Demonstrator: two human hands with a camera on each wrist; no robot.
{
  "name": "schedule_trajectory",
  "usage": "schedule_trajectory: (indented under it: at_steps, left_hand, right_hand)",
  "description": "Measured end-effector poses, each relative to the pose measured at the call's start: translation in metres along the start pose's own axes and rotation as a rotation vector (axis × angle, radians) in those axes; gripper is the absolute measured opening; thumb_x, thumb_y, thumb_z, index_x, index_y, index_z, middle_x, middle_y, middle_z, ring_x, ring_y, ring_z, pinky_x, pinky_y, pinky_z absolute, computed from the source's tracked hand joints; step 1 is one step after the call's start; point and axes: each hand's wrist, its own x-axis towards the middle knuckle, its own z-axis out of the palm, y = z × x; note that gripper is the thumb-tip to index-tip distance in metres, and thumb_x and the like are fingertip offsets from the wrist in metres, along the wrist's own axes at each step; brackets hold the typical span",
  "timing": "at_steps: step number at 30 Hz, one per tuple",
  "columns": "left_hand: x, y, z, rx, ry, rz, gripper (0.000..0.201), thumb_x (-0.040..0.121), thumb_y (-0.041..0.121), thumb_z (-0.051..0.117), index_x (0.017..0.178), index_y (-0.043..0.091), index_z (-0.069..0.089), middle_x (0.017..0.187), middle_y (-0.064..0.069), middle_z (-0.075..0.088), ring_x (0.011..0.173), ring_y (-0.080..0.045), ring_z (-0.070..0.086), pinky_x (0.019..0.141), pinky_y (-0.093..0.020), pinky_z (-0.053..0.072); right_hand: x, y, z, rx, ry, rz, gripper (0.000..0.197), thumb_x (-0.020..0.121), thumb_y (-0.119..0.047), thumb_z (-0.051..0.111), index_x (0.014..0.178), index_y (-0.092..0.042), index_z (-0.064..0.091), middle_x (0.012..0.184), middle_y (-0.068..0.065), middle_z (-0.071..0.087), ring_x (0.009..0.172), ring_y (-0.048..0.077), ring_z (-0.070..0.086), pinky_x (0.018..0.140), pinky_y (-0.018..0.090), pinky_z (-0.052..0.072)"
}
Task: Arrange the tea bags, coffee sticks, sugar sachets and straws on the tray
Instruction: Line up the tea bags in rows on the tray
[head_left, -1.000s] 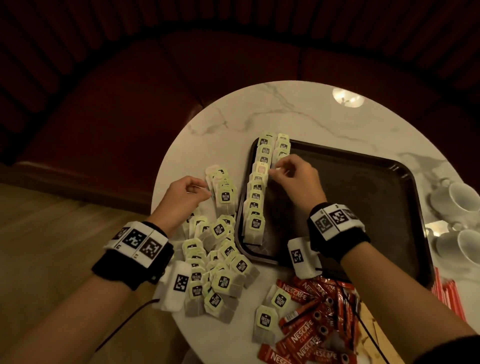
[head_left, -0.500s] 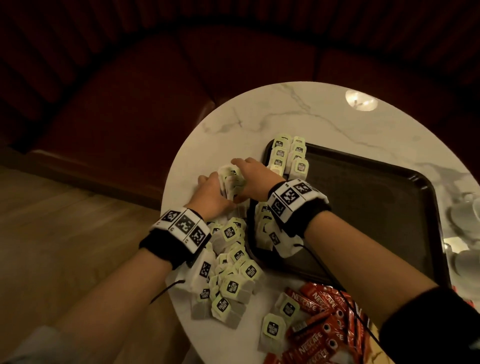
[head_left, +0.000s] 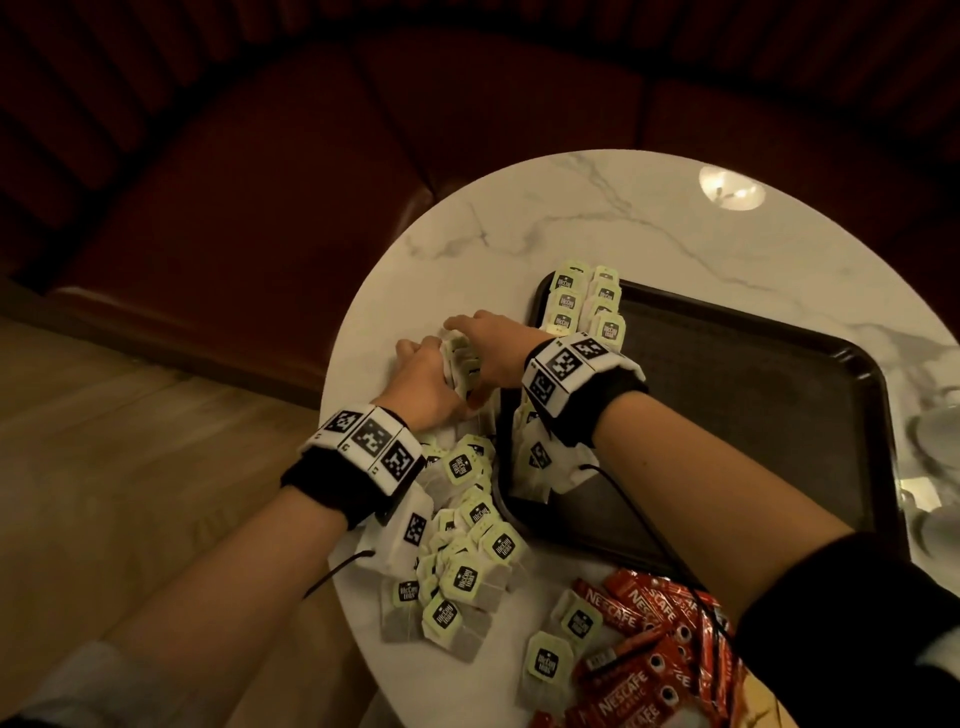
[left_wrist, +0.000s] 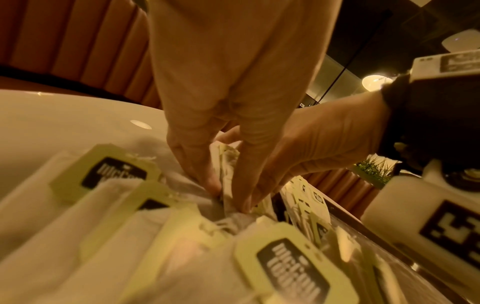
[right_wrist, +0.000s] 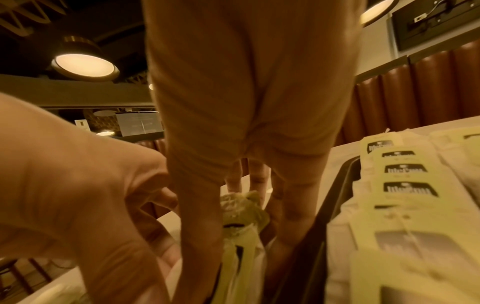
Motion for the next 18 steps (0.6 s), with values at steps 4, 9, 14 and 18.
schedule_trajectory:
  at_steps: [4,9,14,18]
  left_hand:
    - [-0.002,-0.001,-0.003,-0.065,0.018,0.01,0.075,0.067,0.011,0.086,0.125,0.009,0.039,0.116,-0.004,0.032,0.104,-0.02,0.043,0.086,-0.025,0.038]
    - [-0.004,-0.004,-0.005,-0.236,0.044,0.08,0.064,0.079,-0.001,0.072,0.13,0.01,0.034,0.113,-0.008,0.052,0.103,-0.024,0.056,0.091,-0.036,0.048]
    - [-0.005,-0.007,-0.005,-0.224,0.091,0.155,0.052,0.079,0.009,0.076,0.125,0.011,0.052,0.108,-0.007,0.063,0.096,-0.02,0.059,0.085,-0.03,0.047]
    - [-0.01,-0.008,-0.008,-0.34,0.073,0.177,0.059,0.077,0.01,0.079,0.126,0.016,0.047,0.108,-0.007,0.061,0.09,-0.018,0.061,0.076,-0.027,0.048]
  right_hand:
    - [0.004,-0.002,0.003,-0.049,-0.01,0.037,0.076,0.071,-0.026,0.087,0.133,-0.005,0.048,0.13,0.014,0.053,0.118,0.029,0.054,0.092,0.032,0.044]
    - [0.001,0.004,0.009,0.109,0.07,0.03,0.079,0.068,-0.014,0.088,0.132,-0.007,0.042,0.128,0.014,0.05,0.11,0.028,0.054,0.079,0.028,0.04]
    - [-0.004,0.006,0.012,0.147,0.106,0.054,0.065,0.073,-0.014,0.086,0.125,-0.006,0.048,0.116,0.015,0.062,0.096,0.026,0.057,0.073,0.028,0.039]
    - [-0.009,0.007,0.01,0.156,0.139,0.045,0.037,0.074,-0.021,0.085,0.1,-0.006,0.064,0.097,0.011,0.065,0.084,0.022,0.057,0.068,0.025,0.036]
